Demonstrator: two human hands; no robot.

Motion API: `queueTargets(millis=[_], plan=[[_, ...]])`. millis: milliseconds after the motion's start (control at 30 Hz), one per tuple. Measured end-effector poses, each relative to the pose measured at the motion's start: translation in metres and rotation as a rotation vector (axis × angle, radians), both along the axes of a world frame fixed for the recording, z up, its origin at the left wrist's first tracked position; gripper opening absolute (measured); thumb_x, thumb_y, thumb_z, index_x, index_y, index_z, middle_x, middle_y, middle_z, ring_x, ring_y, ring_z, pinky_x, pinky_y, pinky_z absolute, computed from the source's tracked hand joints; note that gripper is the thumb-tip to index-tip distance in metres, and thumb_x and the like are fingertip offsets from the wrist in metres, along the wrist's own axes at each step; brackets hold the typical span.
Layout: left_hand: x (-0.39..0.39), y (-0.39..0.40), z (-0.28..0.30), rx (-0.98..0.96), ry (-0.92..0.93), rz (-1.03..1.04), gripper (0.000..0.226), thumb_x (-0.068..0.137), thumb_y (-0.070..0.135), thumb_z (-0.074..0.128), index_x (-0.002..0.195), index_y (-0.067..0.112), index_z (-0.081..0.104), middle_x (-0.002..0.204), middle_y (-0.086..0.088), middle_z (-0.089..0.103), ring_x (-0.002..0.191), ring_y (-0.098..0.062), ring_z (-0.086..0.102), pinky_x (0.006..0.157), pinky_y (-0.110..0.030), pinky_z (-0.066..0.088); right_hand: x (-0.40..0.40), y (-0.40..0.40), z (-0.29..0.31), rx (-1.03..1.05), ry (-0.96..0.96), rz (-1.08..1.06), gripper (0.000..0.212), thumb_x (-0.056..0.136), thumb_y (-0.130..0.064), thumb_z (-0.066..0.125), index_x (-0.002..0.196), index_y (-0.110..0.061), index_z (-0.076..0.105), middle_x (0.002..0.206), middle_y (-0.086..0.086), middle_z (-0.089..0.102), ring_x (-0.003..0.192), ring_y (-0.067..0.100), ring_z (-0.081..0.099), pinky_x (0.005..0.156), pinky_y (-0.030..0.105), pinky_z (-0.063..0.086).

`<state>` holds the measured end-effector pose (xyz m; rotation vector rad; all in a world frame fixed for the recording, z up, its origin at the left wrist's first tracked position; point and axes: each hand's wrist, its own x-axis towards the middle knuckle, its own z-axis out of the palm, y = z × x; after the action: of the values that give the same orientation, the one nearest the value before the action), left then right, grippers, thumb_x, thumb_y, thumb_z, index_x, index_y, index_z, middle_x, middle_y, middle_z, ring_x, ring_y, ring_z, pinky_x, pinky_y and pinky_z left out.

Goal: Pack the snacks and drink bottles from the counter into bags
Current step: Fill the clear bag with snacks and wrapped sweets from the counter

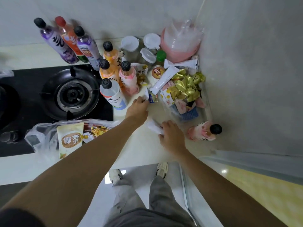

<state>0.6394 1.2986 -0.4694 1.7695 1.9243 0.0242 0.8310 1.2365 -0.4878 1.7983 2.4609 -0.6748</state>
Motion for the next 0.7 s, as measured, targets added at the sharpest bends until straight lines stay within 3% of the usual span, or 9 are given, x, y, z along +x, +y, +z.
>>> queueTargets(millis=[100,200,300,400,467,633,700], plan=[[-0.001,-0.011,-0.002,0.045,-0.119,0.131,0.031,0.093,0.009,0.056,0.121,0.019,0.066,0.120,-0.009,0.054,0.110,-0.031,0.057,0.087,-0.042,0.052,-0.002,0.000,0.003,-0.138,0.197,-0.239,0.022,0.087,-0.021,0.071,0.100,-0.016,0.054,0.099,0.000,0.058,0.087,0.021,0.057,0.068,0.036,0.047],[-0.002,-0.029,0.005,0.104,-0.251,0.225,0.031,0.090,0.003,0.056,0.115,0.018,0.066,0.112,-0.007,0.056,0.097,-0.030,0.060,0.079,-0.035,0.049,-0.010,0.003,0.016,-0.337,0.450,-0.543,0.026,0.085,-0.015,0.073,0.096,-0.016,0.049,0.088,-0.003,0.056,0.080,0.019,0.057,0.064,0.032,0.045],[-0.007,-0.052,0.022,0.143,-0.410,0.279,0.038,0.087,0.002,0.059,0.117,0.024,0.061,0.109,-0.003,0.057,0.091,-0.027,0.060,0.075,-0.035,0.051,-0.018,0.000,0.030,-0.450,0.637,-0.719,0.040,0.083,-0.015,0.082,0.111,-0.015,0.054,0.100,0.000,0.064,0.091,0.021,0.064,0.079,0.037,0.055],[-0.023,-0.082,0.042,0.172,-0.553,0.323,0.040,0.086,0.004,0.061,0.113,0.033,0.060,0.107,0.000,0.064,0.090,-0.022,0.064,0.075,-0.043,0.058,-0.028,-0.008,0.039,-0.483,0.736,-0.741,0.044,0.077,-0.021,0.086,0.112,-0.021,0.060,0.103,0.004,0.070,0.096,0.026,0.070,0.083,0.048,0.058],[-0.037,-0.108,0.057,0.175,-0.600,0.344,0.038,0.088,0.008,0.063,0.111,0.037,0.060,0.107,0.004,0.067,0.091,-0.019,0.066,0.073,-0.045,0.060,-0.037,-0.015,0.048,-0.466,0.765,-0.712,0.041,0.077,-0.023,0.086,0.110,-0.021,0.062,0.100,0.004,0.072,0.093,0.026,0.070,0.081,0.049,0.058],[-0.081,-0.179,0.087,0.236,-0.636,0.413,0.031,0.091,0.009,0.067,0.114,0.029,0.062,0.105,0.010,0.068,0.094,-0.012,0.066,0.076,-0.037,0.058,-0.088,-0.040,0.074,-0.463,0.789,-0.551,0.027,0.084,-0.015,0.083,0.105,-0.019,0.066,0.097,0.001,0.072,0.085,0.017,0.069,0.078,0.037,0.057],[-0.104,-0.204,0.092,0.290,-0.593,0.461,0.031,0.090,0.009,0.068,0.113,0.030,0.062,0.103,0.014,0.066,0.091,-0.011,0.064,0.074,-0.034,0.055,-0.119,-0.048,0.081,-0.457,0.768,-0.471,0.025,0.084,-0.012,0.082,0.104,-0.017,0.068,0.093,-0.003,0.071,0.080,0.011,0.066,0.071,0.026,0.053]])
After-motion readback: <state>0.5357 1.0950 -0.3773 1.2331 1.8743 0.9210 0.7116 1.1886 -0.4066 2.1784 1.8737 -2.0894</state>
